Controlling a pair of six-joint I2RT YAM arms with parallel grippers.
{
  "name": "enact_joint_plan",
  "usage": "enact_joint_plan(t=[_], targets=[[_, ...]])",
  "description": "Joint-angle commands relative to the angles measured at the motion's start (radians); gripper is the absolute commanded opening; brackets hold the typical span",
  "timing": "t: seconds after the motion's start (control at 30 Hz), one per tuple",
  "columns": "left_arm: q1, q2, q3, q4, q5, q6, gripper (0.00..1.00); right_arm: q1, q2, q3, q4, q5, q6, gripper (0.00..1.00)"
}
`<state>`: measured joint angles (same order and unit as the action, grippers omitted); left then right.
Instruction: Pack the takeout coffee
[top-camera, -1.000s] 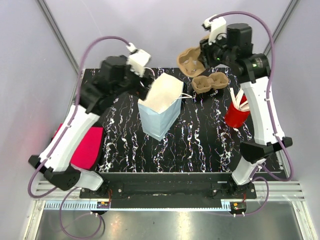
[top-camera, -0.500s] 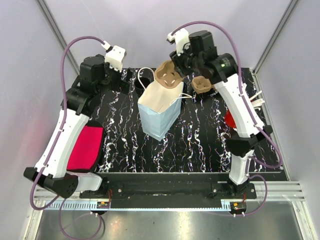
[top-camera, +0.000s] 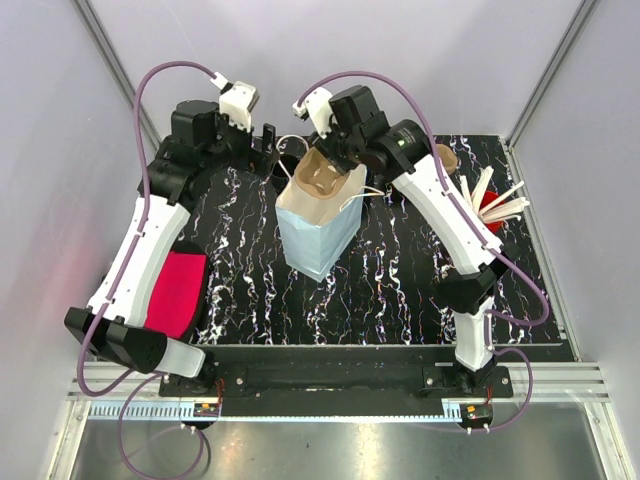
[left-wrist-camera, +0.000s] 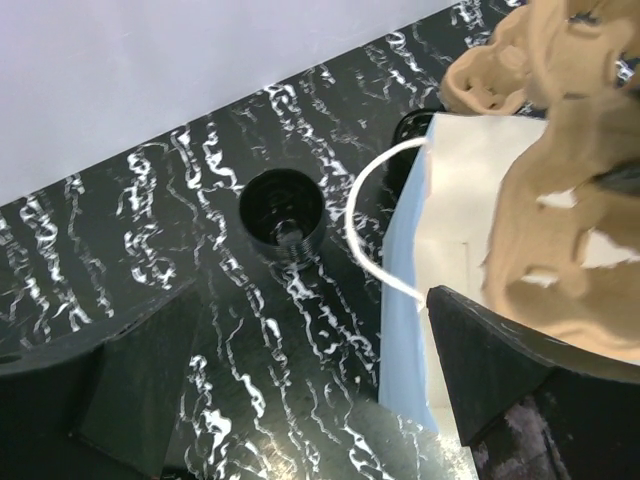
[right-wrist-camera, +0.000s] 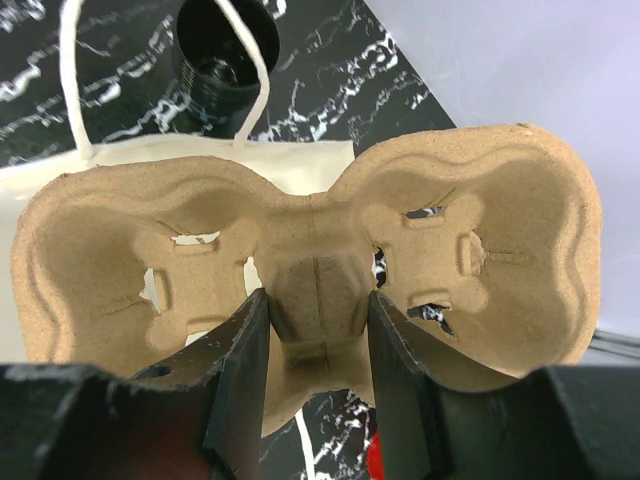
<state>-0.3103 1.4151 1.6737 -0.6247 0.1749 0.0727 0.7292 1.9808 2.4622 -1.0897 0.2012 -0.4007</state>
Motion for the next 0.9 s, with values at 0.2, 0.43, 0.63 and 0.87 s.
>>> enact_joint_plan(t=[0.2,0.43,0.63,0.87], targets=[[0.005,0.053,0.04,0.108,0.067,-0.053,0.99,0.075,-0.04,-0.138,0.086,0.119,-0.056,0.44],[0.007,0.067,0.017,0.141,0.066,-0.067,0.9,0.105,-0.103,-0.301,0.203,0.141,-0.079,0.44],[0.007,0.081,0.012,0.148,0.075,-0.07,0.73,0.127,-0.142,-0.385,0.264,0.149,-0.092,0.44],[0.007,0.094,0.011,0.148,0.078,-0.096,0.59,0.151,-0.178,-0.451,0.323,0.176,-0.118,0.44]])
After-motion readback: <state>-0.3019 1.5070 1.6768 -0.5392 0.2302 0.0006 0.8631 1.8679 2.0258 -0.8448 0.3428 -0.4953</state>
